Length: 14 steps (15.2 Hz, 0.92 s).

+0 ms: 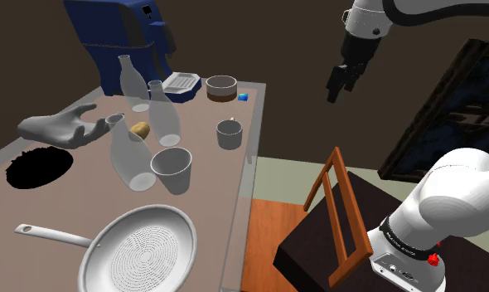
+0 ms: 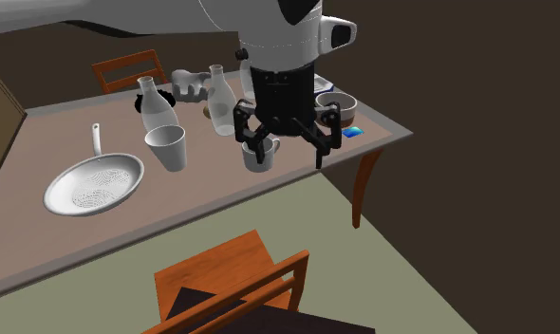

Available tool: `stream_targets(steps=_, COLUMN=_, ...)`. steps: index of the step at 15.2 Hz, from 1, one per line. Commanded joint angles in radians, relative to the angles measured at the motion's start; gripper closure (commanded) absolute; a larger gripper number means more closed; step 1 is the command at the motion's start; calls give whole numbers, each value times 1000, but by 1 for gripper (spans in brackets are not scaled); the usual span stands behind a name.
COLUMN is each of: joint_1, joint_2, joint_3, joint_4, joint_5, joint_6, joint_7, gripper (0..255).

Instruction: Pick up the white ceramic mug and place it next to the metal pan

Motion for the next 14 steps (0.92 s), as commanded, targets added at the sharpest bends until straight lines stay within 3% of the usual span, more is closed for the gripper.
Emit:
stream_targets(steps=1, joint_1=0, joint_2=0, joint_3=0, joint_4=0, joint_5=0, joint_6=0, joint_7=0, gripper=0)
stream_targets(steps=14, joint_1=56, joint_2=439, joint_3=89, joint_4=119, joint_5=31, joint_6=312, joint_7=54, gripper=0)
